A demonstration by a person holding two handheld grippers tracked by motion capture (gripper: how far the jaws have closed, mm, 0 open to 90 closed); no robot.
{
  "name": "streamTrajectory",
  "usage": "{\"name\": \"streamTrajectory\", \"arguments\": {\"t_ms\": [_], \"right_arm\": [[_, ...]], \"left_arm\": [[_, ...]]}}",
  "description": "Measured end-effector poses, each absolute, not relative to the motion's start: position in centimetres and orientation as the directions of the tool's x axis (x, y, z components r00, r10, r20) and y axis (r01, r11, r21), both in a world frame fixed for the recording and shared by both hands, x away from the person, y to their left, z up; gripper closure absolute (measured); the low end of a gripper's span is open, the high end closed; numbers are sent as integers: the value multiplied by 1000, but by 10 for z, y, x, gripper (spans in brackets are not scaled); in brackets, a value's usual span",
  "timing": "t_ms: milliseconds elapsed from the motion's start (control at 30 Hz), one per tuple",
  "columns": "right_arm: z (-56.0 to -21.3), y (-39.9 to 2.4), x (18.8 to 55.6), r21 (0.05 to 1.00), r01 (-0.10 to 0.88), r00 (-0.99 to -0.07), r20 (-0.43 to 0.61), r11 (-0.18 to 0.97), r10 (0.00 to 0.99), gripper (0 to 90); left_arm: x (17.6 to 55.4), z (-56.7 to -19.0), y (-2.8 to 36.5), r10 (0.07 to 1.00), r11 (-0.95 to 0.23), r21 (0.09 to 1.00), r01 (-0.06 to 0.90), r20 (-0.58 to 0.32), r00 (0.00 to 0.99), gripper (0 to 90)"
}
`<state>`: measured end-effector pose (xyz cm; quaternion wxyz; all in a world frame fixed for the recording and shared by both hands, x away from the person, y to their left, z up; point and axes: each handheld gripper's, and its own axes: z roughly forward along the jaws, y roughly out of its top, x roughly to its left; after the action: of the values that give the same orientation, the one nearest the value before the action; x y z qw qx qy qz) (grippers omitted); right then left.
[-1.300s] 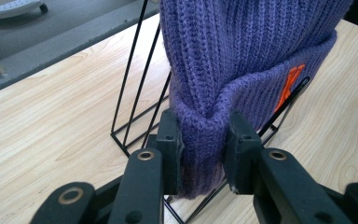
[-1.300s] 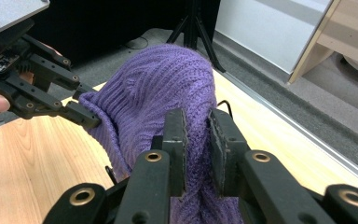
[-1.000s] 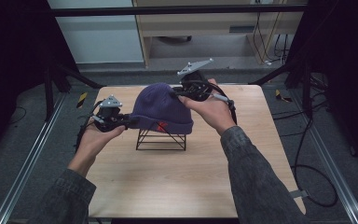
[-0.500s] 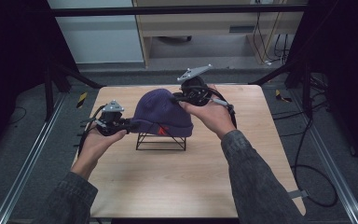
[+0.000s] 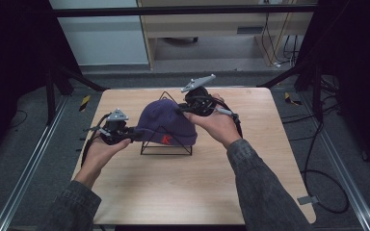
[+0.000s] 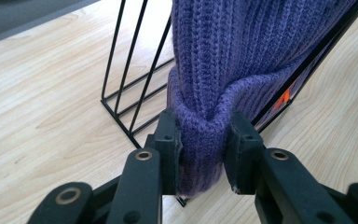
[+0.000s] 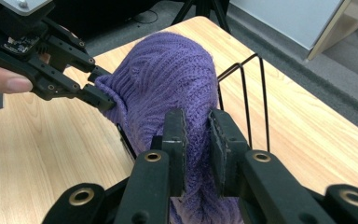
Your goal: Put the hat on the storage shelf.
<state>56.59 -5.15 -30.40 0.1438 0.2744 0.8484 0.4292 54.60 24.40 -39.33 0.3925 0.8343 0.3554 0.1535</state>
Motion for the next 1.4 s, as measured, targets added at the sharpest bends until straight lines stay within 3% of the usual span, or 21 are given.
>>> {"name": "streamTrajectory", "arguments": {"t_ms": [767, 1200, 1400], "right_arm": [[-326, -44, 566, 772, 376, -811, 7, 512, 585, 744], [-323, -45, 563, 787, 372, -809, 14, 493, 587, 673], [-317, -48, 557, 795, 364, -803, 3, 485, 596, 654]], "left_arm": [[545, -415, 249, 719, -453, 735, 505, -33, 694, 673], [541, -418, 258, 754, -408, 753, 516, -41, 656, 545], [533, -414, 268, 782, -400, 761, 511, -8, 623, 435]]}}
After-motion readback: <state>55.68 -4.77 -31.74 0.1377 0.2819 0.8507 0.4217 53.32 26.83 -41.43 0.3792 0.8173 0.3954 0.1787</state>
